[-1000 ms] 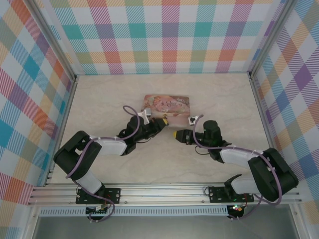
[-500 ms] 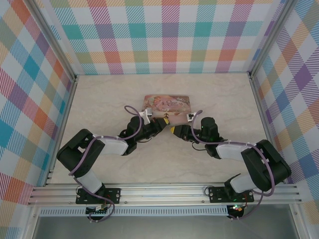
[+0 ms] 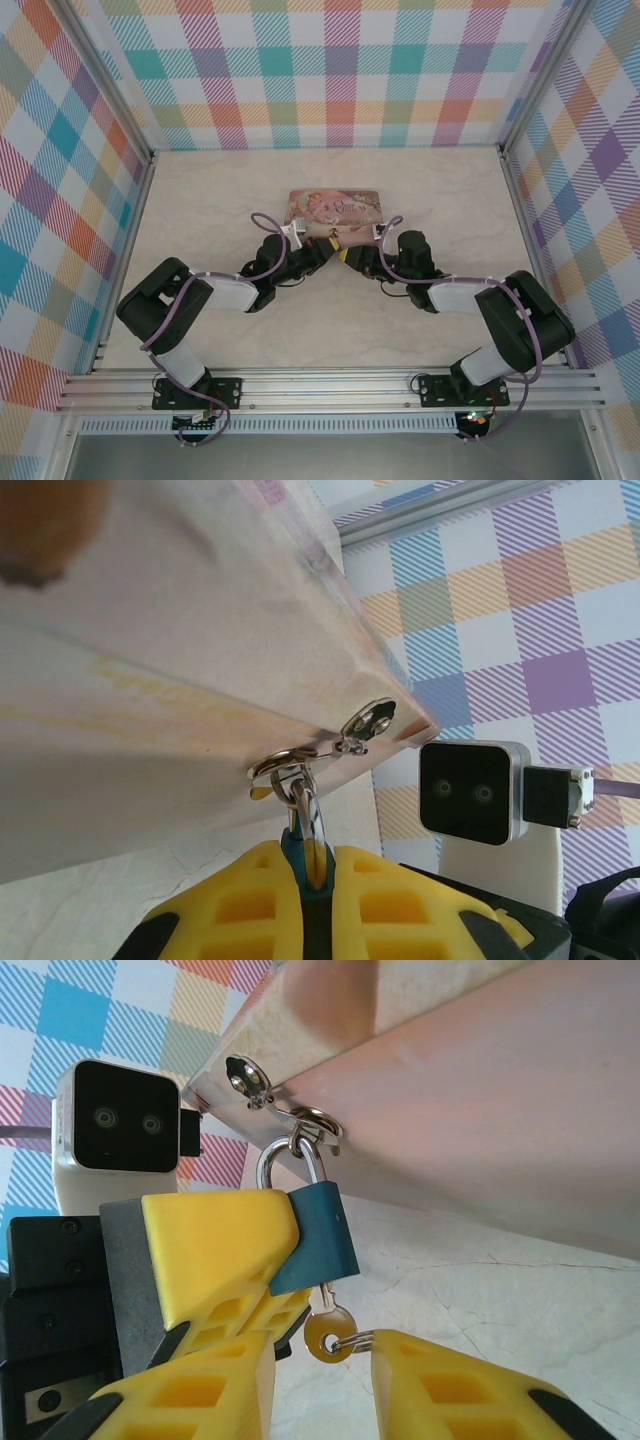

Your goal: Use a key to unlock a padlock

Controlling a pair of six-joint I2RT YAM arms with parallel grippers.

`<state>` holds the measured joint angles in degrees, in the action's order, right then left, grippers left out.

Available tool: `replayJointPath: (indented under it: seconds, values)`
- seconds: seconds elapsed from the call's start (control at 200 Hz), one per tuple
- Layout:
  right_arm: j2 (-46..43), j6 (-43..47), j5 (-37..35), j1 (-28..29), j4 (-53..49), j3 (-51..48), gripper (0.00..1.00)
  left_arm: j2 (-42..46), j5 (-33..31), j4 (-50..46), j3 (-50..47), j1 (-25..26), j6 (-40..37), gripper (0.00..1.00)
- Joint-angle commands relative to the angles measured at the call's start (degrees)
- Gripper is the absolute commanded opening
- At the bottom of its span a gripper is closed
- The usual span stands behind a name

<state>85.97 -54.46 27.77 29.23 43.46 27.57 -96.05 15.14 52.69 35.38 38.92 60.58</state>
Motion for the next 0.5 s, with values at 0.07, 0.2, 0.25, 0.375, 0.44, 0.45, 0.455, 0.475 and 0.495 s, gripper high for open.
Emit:
replayJointPath:
  seconds: [0.07,0.2,0.25,0.375,0.44,0.45,0.455,0.475,0.495]
  values:
    - [1.12,0.67,-2.39,0.47,-1.01,1.52,0.28,0.21,1.03,4.98,1.43,0.8,0.07,0.0]
    - [1.56,1.25,-3.53,0.77,-1.58,1.85,0.27,0.16,1.04,4.88,1.54,0.9,0.23,0.0]
    - [1.54,1.36,-4.47,0.99,-1.96,1.84,0.27,0.16,0.9,4.88,1.62,0.99,0.33,0.0]
    - [1.96,1.66,-6.29,1.35,-2.03,1.64,0.27,0.1,0.95,4.8,1.71,1.07,0.38,0.0]
    - [2.48,1.55,-6.5,1.35,-1.33,1.72,0.26,0.08,0.84,4.79,1.71,1.07,0.45,0.0]
    - [2.56,1.55,-6.5,1.42,-1.22,1.79,0.26,0.07,0.83,4.79,1.71,1.07,0.49,0.0]
    - [2.59,1.55,-6.54,1.43,-1.16,1.79,0.26,0.12,0.85,4.79,1.76,1.03,0.46,0.0]
    - [2.76,1.55,-6.58,1.4,-0.83,1.79,0.26,0.04,0.82,4.77,1.73,1.05,0.49,0.0]
    - [2.92,1.52,-6.59,1.52,-0.6,1.87,0.25,0.07,0.86,4.79,1.78,1.06,0.5,0.0]
